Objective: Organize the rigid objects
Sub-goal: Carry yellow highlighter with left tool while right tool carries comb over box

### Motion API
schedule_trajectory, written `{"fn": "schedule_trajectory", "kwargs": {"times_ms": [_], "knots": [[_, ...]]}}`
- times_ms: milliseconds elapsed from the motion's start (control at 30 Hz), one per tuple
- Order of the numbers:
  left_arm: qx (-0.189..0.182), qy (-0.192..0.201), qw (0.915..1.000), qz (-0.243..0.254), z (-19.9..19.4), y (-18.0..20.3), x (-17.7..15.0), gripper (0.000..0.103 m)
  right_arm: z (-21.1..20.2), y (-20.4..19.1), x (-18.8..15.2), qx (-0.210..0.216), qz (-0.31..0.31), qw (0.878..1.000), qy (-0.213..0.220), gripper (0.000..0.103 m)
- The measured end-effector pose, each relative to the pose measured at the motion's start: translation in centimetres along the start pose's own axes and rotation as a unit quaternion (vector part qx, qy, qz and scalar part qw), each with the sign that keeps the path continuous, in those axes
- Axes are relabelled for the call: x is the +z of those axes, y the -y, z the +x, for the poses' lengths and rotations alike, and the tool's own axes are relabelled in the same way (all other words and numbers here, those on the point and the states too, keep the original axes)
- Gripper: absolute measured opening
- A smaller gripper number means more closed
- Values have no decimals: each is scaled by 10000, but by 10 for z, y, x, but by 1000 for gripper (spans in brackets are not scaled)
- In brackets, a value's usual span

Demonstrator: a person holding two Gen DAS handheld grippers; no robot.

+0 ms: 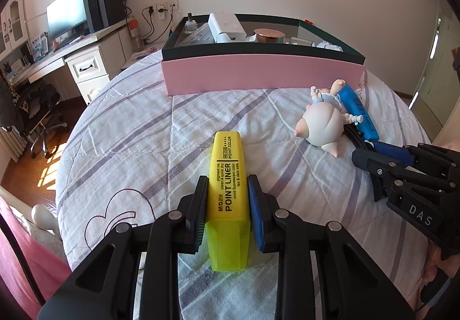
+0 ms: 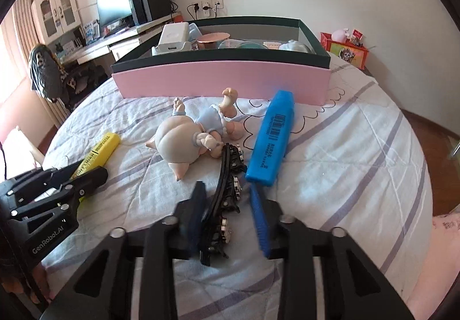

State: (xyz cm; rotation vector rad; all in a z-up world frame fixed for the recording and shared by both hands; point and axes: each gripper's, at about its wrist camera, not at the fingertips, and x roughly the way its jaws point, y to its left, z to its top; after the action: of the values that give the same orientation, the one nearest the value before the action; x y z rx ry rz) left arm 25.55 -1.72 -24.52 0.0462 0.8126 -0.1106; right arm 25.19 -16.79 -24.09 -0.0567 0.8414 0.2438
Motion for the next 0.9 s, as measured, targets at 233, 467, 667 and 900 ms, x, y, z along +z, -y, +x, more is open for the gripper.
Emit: {"fn": "schedule_trajectory", "kwargs": {"times_ms": [233,467,667,900], "knots": [[-147,206,9995,-204,-15,-7,0,26,-26,4,-14,428,219,9983,337,19],[-260,367,9988,-190,-34,-3,2,26,-45,-3,-12,605,232,9967,490,19],[-306,484,9983,-135,-49,1,6,26,-52,-10,-14,435,167,9968,653,19],[-264,895,9956,-51,-78,8,20,26,-83,-23,5,537,6,9924,1111,19]]}}
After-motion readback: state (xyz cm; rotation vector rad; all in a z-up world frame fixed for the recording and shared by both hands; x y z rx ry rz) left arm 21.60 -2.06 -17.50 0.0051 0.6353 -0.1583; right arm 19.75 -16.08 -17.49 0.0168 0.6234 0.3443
